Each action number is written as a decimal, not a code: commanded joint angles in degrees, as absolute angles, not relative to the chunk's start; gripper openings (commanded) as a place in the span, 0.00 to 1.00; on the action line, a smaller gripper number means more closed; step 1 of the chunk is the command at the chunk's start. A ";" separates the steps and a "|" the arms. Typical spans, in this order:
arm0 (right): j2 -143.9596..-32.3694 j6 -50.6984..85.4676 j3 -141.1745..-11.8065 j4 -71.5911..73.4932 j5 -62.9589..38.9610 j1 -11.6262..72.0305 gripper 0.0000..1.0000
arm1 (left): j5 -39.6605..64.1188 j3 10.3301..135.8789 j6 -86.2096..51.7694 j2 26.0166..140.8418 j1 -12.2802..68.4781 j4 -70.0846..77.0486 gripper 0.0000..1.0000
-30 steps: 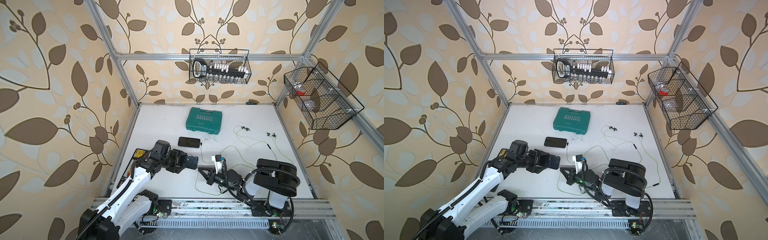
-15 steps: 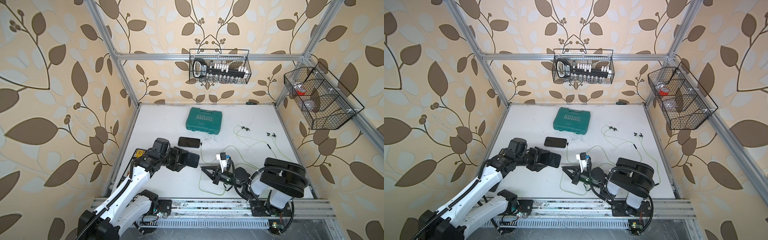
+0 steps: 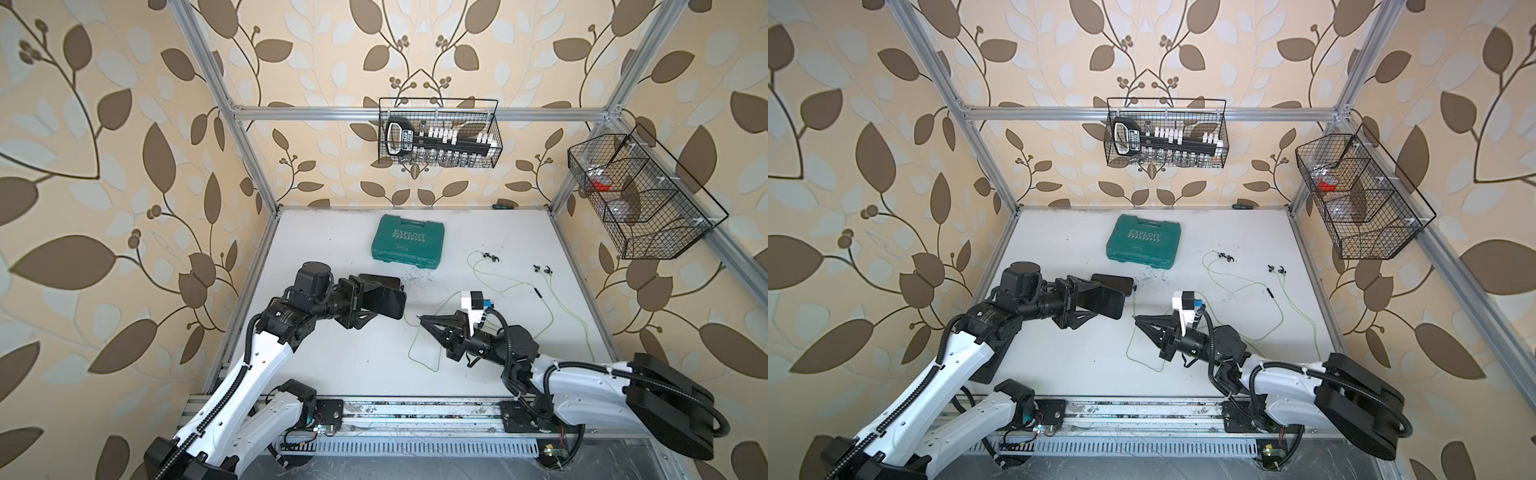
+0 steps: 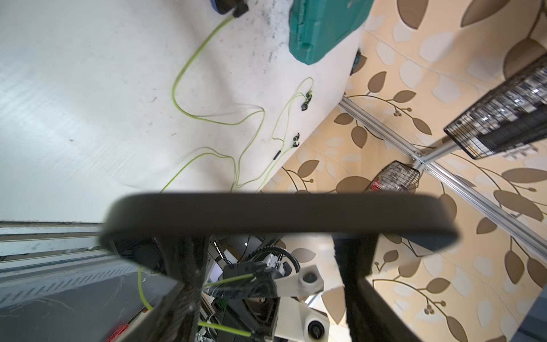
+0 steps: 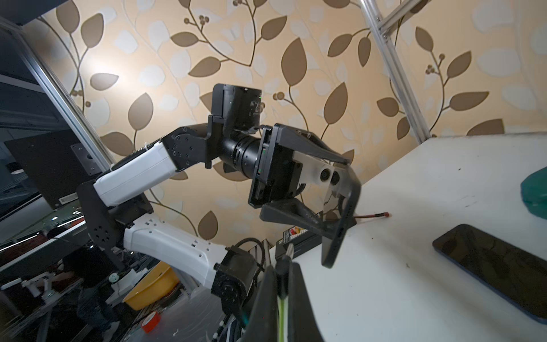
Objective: Plug wired earphones into phones
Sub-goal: Insert the wired earphone into the phone.
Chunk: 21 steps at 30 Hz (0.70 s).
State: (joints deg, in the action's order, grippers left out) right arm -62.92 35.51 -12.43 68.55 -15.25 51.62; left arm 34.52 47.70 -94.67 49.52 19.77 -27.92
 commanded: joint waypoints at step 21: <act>-61.45 32.83 -24.09 54.94 -27.75 45.66 0.00 | 41.47 56.07 -94.09 48.62 19.34 -22.14 0.69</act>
